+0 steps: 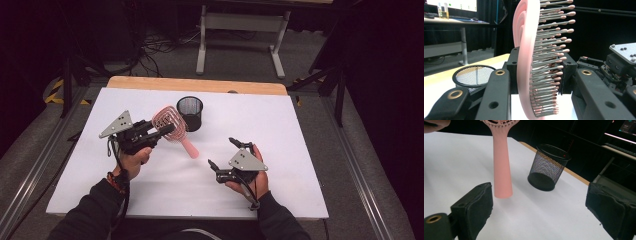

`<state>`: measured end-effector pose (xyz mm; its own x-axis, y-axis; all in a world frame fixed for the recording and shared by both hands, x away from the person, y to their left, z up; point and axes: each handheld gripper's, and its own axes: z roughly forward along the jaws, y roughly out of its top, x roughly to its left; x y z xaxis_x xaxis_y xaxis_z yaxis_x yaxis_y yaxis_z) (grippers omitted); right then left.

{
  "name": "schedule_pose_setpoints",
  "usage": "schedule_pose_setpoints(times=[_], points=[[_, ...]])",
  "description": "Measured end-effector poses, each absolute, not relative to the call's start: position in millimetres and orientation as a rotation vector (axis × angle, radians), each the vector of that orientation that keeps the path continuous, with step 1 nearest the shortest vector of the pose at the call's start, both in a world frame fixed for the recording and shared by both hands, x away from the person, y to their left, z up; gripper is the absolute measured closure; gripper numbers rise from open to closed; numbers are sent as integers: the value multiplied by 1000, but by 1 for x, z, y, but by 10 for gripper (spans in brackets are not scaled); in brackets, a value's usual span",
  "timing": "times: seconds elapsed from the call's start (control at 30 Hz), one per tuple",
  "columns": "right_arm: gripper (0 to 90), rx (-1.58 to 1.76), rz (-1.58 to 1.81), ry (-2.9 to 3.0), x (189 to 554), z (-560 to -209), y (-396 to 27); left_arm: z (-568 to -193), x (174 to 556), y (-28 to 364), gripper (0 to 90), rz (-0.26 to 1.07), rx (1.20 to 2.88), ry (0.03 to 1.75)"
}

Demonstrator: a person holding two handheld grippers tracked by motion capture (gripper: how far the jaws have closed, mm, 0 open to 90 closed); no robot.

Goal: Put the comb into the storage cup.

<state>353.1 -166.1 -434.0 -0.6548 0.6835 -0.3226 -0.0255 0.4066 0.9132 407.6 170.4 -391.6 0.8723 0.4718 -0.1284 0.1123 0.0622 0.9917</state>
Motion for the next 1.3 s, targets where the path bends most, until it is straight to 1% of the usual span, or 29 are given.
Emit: schedule_pose_setpoints(times=[0.83,1.03,1.3], points=[[86,595,1262,1965,357,-438,-165,-383,410,180,637,354,1502,503],[90,602,1265,1968,357,-439,-165,-375,413,184,637,398,1511,500],[91,601,1266,1971,357,-439,-165,-367,419,188,637,418,1505,511]])
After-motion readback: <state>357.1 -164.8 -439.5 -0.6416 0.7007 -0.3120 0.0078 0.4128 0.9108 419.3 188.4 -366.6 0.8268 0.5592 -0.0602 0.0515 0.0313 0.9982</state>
